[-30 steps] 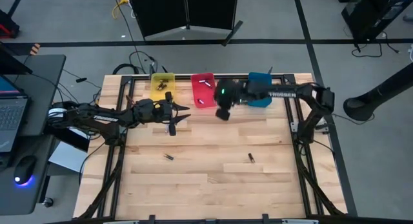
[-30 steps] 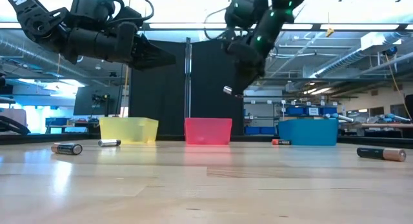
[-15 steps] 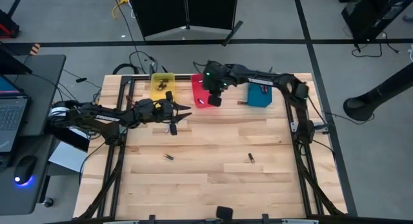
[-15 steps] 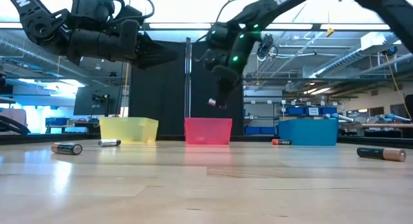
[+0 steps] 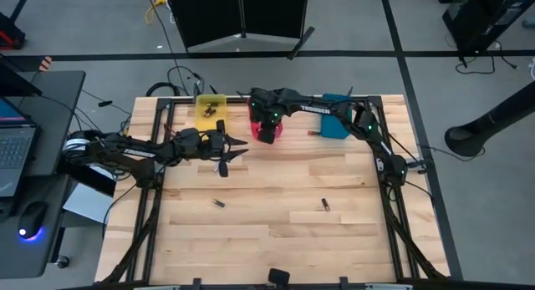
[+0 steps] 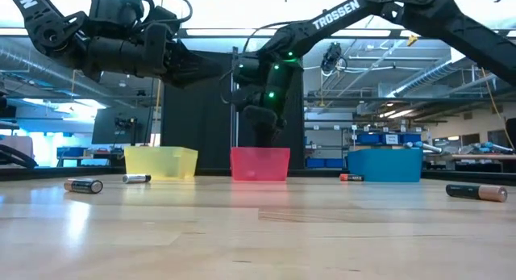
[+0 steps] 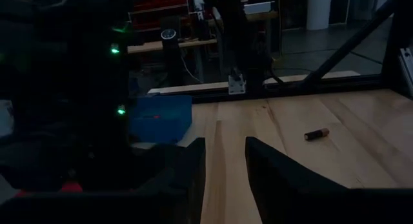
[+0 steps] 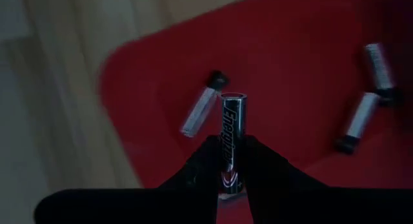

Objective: Sort batteries
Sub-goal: Put the bottom silver battery into the red bin, then put the left brown battery into the yellow bin

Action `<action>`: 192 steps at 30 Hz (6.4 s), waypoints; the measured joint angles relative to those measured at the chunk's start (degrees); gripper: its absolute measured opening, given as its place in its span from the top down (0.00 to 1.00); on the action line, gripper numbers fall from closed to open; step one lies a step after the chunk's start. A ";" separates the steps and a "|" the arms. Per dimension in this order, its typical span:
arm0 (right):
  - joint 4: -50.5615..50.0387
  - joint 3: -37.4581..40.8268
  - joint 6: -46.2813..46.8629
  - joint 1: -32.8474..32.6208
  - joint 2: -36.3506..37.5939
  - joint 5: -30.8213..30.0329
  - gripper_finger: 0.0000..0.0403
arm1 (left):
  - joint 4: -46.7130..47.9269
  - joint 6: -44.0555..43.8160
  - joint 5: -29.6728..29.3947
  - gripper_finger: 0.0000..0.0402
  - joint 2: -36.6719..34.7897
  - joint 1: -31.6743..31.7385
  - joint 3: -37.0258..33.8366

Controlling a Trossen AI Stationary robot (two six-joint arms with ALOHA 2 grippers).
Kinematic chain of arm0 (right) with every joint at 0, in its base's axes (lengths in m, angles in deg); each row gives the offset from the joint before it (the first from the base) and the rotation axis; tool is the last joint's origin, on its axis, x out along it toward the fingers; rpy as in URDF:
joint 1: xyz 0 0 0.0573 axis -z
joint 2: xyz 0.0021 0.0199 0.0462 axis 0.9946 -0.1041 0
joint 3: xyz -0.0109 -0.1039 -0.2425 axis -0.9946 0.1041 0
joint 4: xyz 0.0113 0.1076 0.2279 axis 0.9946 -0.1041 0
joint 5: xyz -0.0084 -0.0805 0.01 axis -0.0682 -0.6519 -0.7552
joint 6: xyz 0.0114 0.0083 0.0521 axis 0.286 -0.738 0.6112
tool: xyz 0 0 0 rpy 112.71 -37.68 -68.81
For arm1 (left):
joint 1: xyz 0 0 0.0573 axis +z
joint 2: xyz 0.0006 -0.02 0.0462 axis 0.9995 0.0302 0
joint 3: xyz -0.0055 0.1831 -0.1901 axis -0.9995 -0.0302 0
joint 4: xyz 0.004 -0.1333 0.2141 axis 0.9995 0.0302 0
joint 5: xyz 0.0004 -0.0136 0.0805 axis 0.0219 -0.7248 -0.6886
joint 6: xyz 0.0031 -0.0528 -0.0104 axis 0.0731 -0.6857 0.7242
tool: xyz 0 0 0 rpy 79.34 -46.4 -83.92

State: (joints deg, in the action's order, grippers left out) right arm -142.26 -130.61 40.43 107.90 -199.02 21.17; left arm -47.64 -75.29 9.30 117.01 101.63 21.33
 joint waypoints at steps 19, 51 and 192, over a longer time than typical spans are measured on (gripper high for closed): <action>3.98 5.28 34.26 -0.83 0.10 -5.73 0.85 | 0.64 0.07 0.00 0.71 -0.02 -0.02 0.00; 0.20 3.85 26.21 -1.47 5.56 -7.86 0.62 | 1.77 0.05 0.00 0.71 -0.04 -0.02 -0.02; 46.23 68.30 25.82 -28.76 45.72 -13.83 0.97 | 101.43 1.57 -9.47 0.89 37.86 40.37 57.55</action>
State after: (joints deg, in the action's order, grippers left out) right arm -96.03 -62.30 66.26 79.14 -153.30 7.33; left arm 53.79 -73.72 -0.16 154.87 142.00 78.88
